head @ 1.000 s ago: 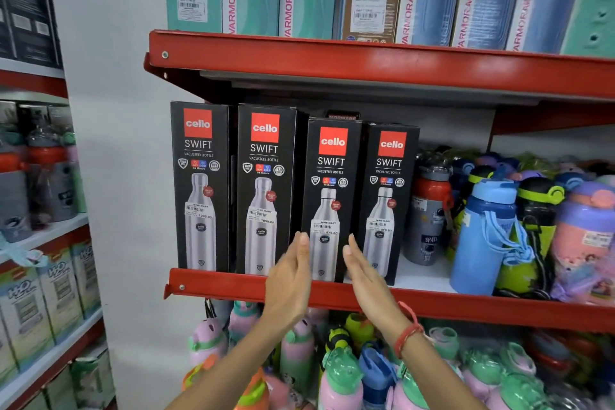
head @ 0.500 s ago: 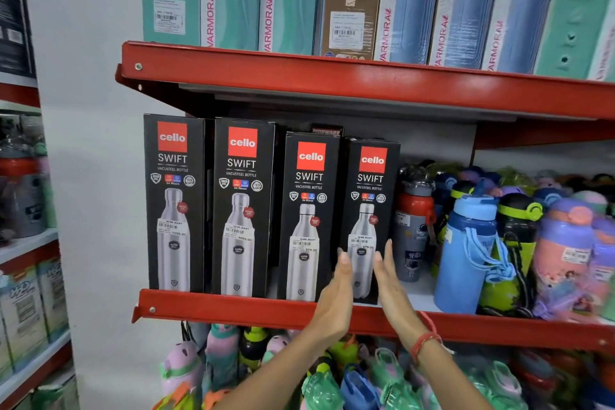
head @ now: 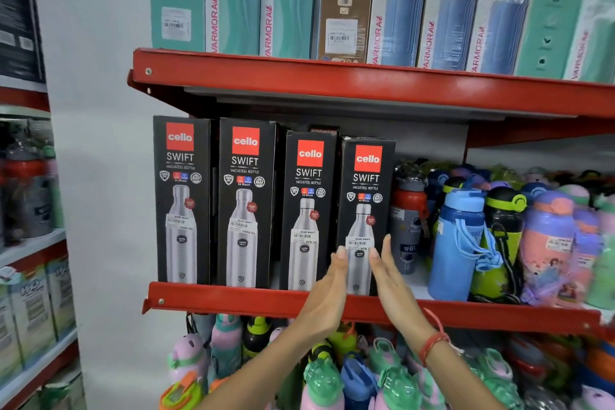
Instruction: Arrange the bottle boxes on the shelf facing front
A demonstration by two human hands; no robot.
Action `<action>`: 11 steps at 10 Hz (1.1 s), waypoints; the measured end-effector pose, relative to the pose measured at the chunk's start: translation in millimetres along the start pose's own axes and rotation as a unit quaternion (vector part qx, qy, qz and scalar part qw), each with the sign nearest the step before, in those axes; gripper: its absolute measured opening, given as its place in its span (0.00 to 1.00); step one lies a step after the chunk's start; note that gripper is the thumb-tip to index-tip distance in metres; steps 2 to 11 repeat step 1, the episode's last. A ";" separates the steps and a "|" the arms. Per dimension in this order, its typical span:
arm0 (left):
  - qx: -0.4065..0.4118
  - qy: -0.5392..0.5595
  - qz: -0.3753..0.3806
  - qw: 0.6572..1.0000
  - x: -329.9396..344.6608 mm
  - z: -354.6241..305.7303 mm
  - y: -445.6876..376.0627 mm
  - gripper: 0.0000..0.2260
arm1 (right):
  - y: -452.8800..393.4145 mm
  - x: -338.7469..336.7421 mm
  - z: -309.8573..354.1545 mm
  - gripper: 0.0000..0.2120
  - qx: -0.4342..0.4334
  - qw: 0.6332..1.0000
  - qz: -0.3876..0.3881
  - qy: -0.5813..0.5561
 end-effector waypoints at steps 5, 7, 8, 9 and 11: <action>0.113 -0.024 -0.108 0.987 -33.9 -49.1 6.0 0.37 | -0.2 -16.8 59.7 0.33 -0.107 0.989 -0.103 0.029; 0.113 -0.024 -0.108 0.987 -33.9 -49.1 6.0 0.37 | -0.2 -16.8 59.7 0.33 -0.107 0.989 -0.103 0.029; 0.113 -0.024 -0.108 0.987 -33.9 -49.1 6.0 0.37 | -0.2 -16.8 59.7 0.33 -0.107 0.989 -0.103 0.029; 0.113 -0.024 -0.108 0.987 -33.9 -49.1 6.0 0.37 | -0.2 -16.8 59.7 0.33 -0.107 0.989 -0.103 0.029; 0.113 -0.024 -0.108 0.987 -33.9 -49.1 6.0 0.37 | -0.2 -16.8 59.7 0.33 -0.107 0.989 -0.103 0.029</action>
Point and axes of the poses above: each hand's wrist, its own y-axis away from the middle knuckle, its own x-axis out of the palm, z = x × y, the point moved 7 cm from there along -y, towards the middle knuckle, and after that the axes turned 1 degree about y, right-handed, at the moved point
